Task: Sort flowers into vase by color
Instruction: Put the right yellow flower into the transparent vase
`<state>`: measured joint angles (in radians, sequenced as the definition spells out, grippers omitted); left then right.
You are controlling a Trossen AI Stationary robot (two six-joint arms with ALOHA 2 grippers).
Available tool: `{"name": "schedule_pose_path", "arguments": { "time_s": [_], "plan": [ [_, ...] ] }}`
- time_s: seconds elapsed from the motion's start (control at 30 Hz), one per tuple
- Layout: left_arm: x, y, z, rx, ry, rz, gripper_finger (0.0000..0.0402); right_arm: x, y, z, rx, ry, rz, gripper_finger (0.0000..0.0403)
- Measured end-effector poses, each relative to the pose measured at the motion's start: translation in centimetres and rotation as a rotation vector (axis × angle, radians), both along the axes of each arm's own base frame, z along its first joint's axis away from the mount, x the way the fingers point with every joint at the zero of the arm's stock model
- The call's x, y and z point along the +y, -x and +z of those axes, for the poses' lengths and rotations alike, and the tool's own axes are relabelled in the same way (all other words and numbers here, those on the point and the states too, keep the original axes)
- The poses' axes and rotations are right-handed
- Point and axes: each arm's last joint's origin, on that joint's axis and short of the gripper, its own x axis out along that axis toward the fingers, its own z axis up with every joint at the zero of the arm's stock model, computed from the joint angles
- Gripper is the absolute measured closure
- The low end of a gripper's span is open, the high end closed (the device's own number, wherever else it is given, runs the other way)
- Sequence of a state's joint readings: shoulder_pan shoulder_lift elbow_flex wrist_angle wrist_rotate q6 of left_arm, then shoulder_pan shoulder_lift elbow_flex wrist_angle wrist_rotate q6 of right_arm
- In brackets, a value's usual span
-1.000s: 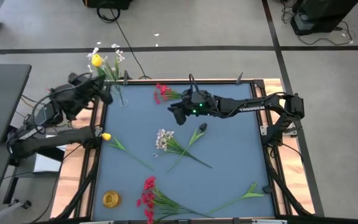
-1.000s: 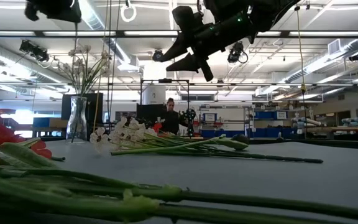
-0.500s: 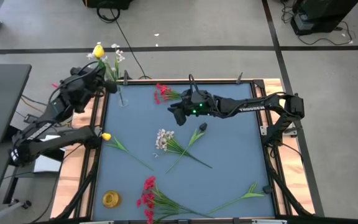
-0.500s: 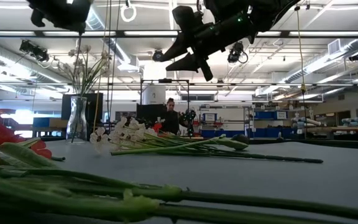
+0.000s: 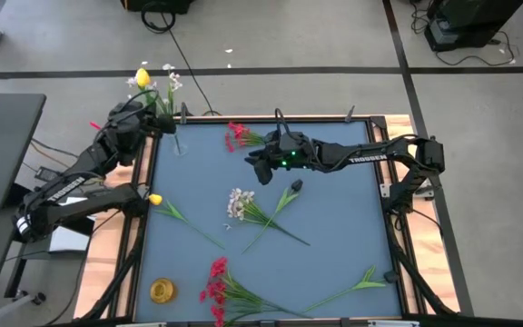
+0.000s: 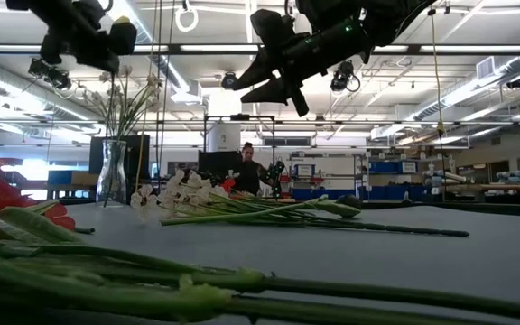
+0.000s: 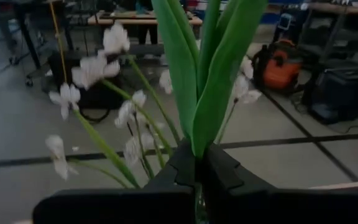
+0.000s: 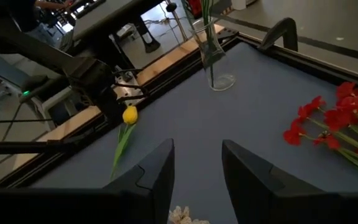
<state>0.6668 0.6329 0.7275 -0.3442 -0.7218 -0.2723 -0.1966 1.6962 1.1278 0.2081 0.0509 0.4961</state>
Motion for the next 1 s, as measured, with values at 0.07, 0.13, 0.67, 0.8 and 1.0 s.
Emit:
{"name": "schedule_pose_path", "arguments": {
  "time_s": [0.07, 0.13, 0.67, 0.8, 1.0],
  "plan": [
    [0.1, -0.1, -0.6, -0.015, 0.017, 0.010, 0.0390, 0.0, 0.0, 0.0, -0.001, -0.004, -0.001, 0.0260],
    [0.1, -0.1, -0.8, -0.032, 0.021, 0.040, 0.0384, -0.1, 0.0, 0.0, -0.003, -0.014, -0.005, 0.0259],
    [-0.9, 0.5, -3.3, -0.181, 0.376, 0.019, 0.0161, -1.2, 1.7, -2.5, 0.239, -0.296, -0.073, 0.0241],
    [-1.5, 0.9, -2.7, -0.176, 0.484, -0.060, 0.0143, -1.0, 1.7, -2.5, 0.230, -0.373, -0.010, 0.0242],
    [-2.8, 2.3, -0.6, -0.108, 0.582, -0.071, 0.0141, -0.7, 1.9, -2.8, 0.265, -0.432, 0.047, 0.0242]
  ]
}}
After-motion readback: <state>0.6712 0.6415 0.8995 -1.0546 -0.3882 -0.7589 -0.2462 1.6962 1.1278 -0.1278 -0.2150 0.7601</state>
